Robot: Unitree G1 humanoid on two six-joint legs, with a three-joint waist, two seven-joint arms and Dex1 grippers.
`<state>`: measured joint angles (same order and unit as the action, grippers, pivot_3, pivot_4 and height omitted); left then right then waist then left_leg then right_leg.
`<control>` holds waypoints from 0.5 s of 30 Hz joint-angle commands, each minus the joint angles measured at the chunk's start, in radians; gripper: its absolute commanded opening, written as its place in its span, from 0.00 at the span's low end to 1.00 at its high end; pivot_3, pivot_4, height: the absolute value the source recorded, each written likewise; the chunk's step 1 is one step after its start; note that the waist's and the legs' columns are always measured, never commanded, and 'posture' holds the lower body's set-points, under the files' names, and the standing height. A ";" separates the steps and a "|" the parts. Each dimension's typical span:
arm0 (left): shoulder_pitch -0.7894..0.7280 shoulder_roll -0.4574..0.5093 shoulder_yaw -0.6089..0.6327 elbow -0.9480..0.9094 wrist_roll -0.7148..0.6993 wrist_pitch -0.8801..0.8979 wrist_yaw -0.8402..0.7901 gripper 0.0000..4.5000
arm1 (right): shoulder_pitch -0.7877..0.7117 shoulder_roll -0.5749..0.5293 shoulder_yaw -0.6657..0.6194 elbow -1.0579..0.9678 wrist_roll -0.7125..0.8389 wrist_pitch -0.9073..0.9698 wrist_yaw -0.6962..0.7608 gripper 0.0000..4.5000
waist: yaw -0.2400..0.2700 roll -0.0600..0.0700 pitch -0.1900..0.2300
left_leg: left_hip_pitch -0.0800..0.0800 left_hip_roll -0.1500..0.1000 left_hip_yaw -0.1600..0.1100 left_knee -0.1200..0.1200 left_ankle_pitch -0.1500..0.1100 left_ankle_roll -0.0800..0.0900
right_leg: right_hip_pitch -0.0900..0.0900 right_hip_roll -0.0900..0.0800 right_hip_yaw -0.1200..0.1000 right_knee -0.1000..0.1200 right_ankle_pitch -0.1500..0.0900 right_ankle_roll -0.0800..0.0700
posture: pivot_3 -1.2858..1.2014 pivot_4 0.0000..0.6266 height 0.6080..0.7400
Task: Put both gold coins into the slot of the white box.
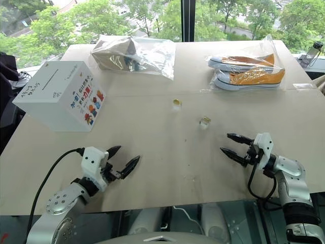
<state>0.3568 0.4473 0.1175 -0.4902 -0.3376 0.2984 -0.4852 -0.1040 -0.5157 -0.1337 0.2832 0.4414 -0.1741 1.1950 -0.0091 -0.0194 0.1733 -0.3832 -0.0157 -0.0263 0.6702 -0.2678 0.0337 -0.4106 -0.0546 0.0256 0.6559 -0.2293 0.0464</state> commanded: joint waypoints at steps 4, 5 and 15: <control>-0.004 -0.006 0.026 -0.008 -0.012 -0.036 -0.014 0.98 | -0.022 0.007 -0.005 0.015 -0.010 -0.047 0.003 0.71 | -0.001 0.000 0.000 | 0.000 0.000 0.000 0.000 0.000 0.000 | 0.000 0.000 0.000 0.000 0.000 0.000 | 0.52 0.24 1.00; -0.003 -0.006 0.027 -0.007 -0.012 -0.038 -0.016 0.98 | -0.023 0.009 -0.005 0.017 -0.012 -0.048 0.000 0.71 | -0.001 0.000 0.000 | 0.000 0.000 0.000 0.000 0.000 0.000 | 0.000 0.000 0.000 0.000 0.000 0.000 | 0.52 0.24 1.00; -0.017 -0.004 0.034 0.010 -0.014 -0.048 -0.041 0.98 | -0.037 0.016 -0.006 0.021 -0.034 -0.028 -0.045 0.71 | -0.001 0.000 0.000 | 0.000 0.000 0.000 0.000 0.000 0.000 | 0.000 0.000 0.000 0.000 0.000 0.000 | 0.52 0.24 1.00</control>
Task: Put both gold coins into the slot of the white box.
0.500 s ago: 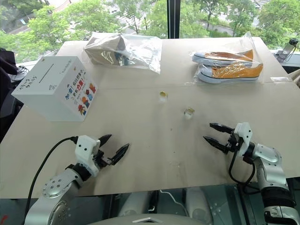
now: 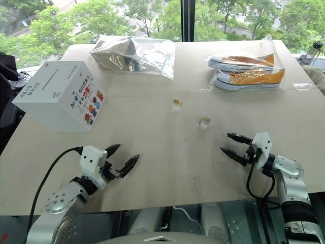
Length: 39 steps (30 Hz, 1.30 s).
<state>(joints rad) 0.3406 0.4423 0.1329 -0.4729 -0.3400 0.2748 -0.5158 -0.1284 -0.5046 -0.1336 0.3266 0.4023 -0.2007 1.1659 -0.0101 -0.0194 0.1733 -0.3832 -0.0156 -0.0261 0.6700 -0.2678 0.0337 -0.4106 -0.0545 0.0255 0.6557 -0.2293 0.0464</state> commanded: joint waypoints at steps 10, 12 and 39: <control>-0.076 0.019 0.028 -0.063 -0.056 0.011 -0.041 0.98 | -0.102 0.026 0.053 -0.124 -0.090 0.108 -0.205 0.71 | -0.004 0.001 0.000 | 0.000 0.000 0.000 0.000 0.000 0.000 | -0.001 0.000 0.000 0.001 0.000 0.000 | 0.52 0.24 1.00; -0.109 0.039 0.023 -0.097 -0.094 0.044 -0.064 0.98 | -0.142 0.040 0.068 -0.142 -0.111 0.126 -0.247 0.71 | -0.003 0.001 0.001 | 0.000 0.000 0.000 0.000 0.000 0.000 | -0.001 0.000 0.000 0.001 0.000 0.000 | 0.52 0.24 1.00; -0.184 0.107 -0.158 -0.357 -0.095 0.255 0.021 1.00 | -0.259 0.094 0.163 -0.131 -0.186 0.246 -0.338 0.01 | -0.002 0.002 0.001 | -0.004 0.000 -0.003 -0.003 0.000 0.000 | -0.002 0.000 -0.002 -0.006 0.003 0.003 | 0.52 0.24 1.00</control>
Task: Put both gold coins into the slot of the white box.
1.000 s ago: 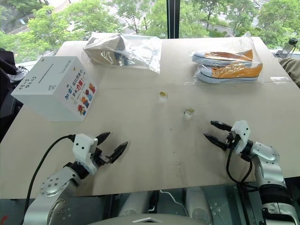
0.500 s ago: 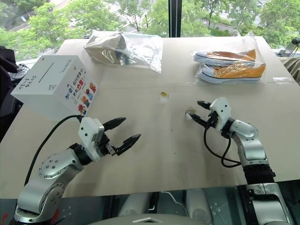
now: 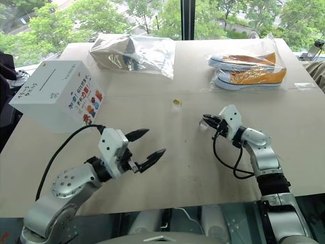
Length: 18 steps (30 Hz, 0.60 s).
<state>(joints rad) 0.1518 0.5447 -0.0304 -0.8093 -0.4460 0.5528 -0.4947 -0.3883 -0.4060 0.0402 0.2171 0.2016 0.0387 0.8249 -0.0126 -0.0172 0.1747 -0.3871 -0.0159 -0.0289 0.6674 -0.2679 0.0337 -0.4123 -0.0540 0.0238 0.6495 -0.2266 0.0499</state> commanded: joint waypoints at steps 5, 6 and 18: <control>0.005 0.018 0.053 0.044 0.004 -0.064 -0.052 1.00 | -0.001 0.013 -0.038 -0.030 0.050 0.025 -0.012 0.01 | 0.000 0.000 0.000 | 0.000 0.000 0.000 0.000 0.000 0.000 | 0.000 0.001 -0.002 0.000 0.000 0.000 | 0.52 0.24 1.00; 0.004 0.021 0.059 0.056 0.004 -0.072 -0.060 1.00 | 0.000 0.018 -0.044 -0.036 0.061 0.034 -0.013 0.01 | 0.000 0.000 0.000 | 0.000 0.000 0.000 0.000 0.000 0.000 | 0.000 0.001 -0.002 0.000 0.000 0.000 | 0.52 0.24 1.00; -0.075 -0.147 0.100 0.069 -0.180 -0.018 0.023 1.00 | -0.015 0.087 -0.136 -0.243 0.394 0.409 -0.051 0.01 | 0.001 0.000 0.000 | -0.001 0.000 0.000 0.000 0.000 0.000 | 0.000 0.000 -0.002 -0.001 0.000 0.000 | 0.52 0.24 1.00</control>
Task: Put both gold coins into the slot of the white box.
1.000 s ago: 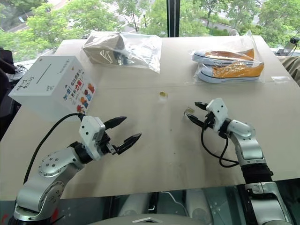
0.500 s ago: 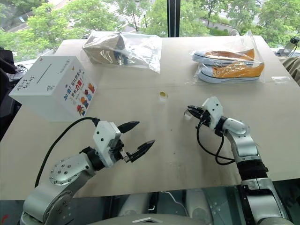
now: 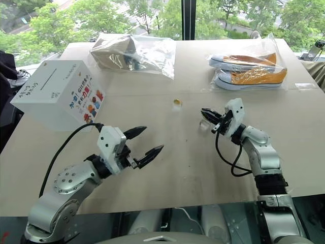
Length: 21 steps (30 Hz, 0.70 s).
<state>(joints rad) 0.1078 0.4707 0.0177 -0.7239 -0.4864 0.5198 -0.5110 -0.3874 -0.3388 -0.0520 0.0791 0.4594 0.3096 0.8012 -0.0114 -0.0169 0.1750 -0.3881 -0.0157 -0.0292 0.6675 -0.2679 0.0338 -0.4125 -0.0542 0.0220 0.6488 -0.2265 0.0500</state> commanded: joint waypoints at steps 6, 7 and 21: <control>-0.103 -0.248 0.087 0.080 -0.427 0.044 0.068 1.00 | -0.054 0.126 -0.094 -0.261 0.485 0.458 -0.171 0.01 | -0.001 0.000 0.000 | -0.003 0.000 -0.004 0.001 0.000 0.000 | -0.001 0.000 -0.002 0.000 0.000 0.000 | 0.52 0.24 1.00; -0.118 -0.272 0.084 0.105 -0.467 0.049 0.066 1.00 | -0.059 0.160 -0.099 -0.281 0.546 0.493 -0.212 0.01 | -0.001 0.000 0.000 | -0.003 0.000 -0.004 0.001 0.000 0.000 | -0.001 0.000 -0.002 0.000 0.000 0.000 | 0.52 0.24 1.00; -0.198 -0.410 0.090 0.196 -0.713 0.038 0.104 1.00 | -0.078 0.355 -0.112 -0.318 0.943 0.606 -0.563 0.01 | -0.002 0.000 0.000 | -0.005 -0.003 -0.005 0.002 0.000 0.000 | -0.001 0.003 -0.007 -0.001 0.000 0.000 | 0.52 0.24 1.00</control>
<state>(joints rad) -0.0844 0.0646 0.1068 -0.4989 -1.1620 0.5713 -0.4106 -0.4522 0.0168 -0.1685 -0.1951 1.3600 0.9147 0.2506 -0.0135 -0.0167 0.1749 -0.3934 -0.0191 -0.0347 0.6691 -0.2678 0.0340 -0.4138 -0.0506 0.0153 0.6481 -0.2263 0.0501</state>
